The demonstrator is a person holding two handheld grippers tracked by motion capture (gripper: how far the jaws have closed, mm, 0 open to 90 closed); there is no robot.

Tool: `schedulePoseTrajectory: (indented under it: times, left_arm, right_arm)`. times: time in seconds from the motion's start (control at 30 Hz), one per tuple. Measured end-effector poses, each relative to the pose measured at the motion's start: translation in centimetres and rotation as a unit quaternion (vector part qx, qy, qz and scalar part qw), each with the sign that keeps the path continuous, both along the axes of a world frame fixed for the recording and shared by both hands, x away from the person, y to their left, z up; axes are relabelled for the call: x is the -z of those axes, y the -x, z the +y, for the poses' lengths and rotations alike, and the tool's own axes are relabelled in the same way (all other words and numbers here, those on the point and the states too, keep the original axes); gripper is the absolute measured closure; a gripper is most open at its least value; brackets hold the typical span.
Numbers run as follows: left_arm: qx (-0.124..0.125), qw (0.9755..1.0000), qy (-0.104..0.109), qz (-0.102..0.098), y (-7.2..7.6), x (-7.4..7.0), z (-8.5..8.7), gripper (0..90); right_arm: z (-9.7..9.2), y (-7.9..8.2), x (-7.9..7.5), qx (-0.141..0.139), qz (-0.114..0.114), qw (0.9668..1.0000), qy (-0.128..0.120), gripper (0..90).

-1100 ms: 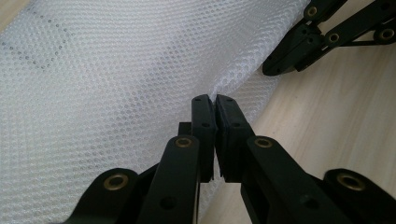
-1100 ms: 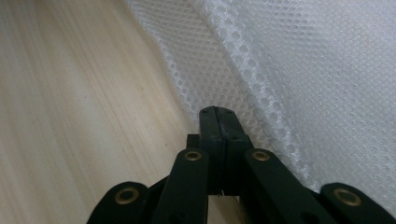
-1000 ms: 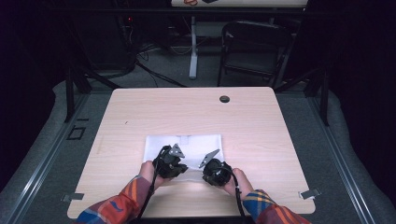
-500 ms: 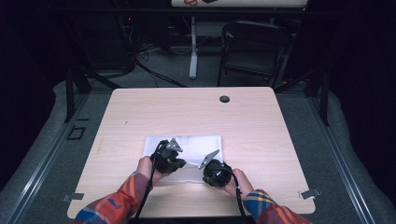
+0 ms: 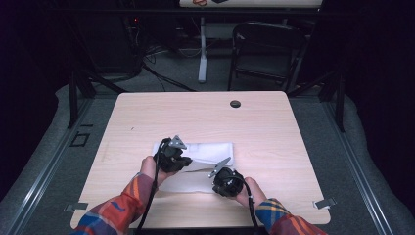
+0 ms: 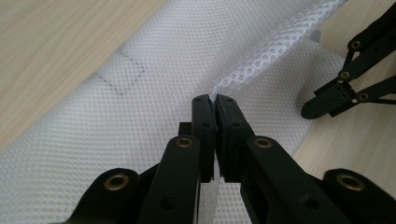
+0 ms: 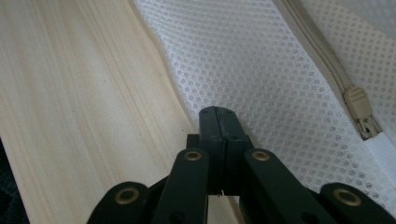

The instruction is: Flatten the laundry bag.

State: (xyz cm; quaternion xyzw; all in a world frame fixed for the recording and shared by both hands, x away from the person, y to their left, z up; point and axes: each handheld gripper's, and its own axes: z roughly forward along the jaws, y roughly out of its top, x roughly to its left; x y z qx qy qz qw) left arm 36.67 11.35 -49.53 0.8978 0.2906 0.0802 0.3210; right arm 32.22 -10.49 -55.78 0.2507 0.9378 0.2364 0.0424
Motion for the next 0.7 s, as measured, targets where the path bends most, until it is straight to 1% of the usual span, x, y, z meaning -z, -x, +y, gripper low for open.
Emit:
schedulePoseTrajectory:
  times: [0.07,0.2,0.23,0.37,0.4,0.57,0.63,0.67,0.7]
  left_arm:
    - [0.000,1.0000,0.006,-0.005,-0.4,-0.3,0.0,87.1]
    - [-0.006,0.9998,0.002,-0.016,-1.3,-0.9,0.2,87.1]
    - [-0.008,0.9998,0.000,-0.021,-1.5,-1.1,0.2,87.1]
    - [-0.011,0.9995,-0.008,-0.027,-2.3,-2.0,0.2,87.2]
    - [-0.014,0.9993,-0.010,-0.033,-2.5,-2.1,0.2,87.2]
    - [-0.017,0.9988,-0.020,-0.040,-3.4,-3.0,0.0,87.2]
    - [-0.019,0.9983,-0.029,-0.047,-3.7,-3.4,-0.1,87.2]
    - [-0.020,0.9981,-0.032,-0.048,-3.9,-3.5,-0.1,87.2]
    - [-0.022,0.9980,-0.033,-0.050,-4.1,-3.7,-0.1,87.2]
  right_arm:
    - [0.0,0.0,-0.1,-0.004,0.003,1.0000,0.004,90.0]
    - [0.0,0.0,-0.1,-0.003,0.003,1.0000,0.005,90.0]
    - [0.0,0.0,-0.1,-0.003,0.003,1.0000,0.004,90.0]
    - [-0.1,0.0,0.0,-0.005,0.007,1.0000,0.000,90.0]
    - [-0.1,0.0,0.0,-0.005,0.009,1.0000,0.000,90.0]
    - [-0.1,0.0,0.0,-0.007,0.016,0.9998,-0.006,90.0]
    - [-0.1,0.0,0.0,-0.008,0.017,0.9998,-0.007,90.0]
    - [-0.2,0.0,-0.1,-0.012,0.019,0.9997,-0.003,90.0]
    - [-0.1,0.0,0.0,-0.009,0.020,0.9998,-0.005,90.0]
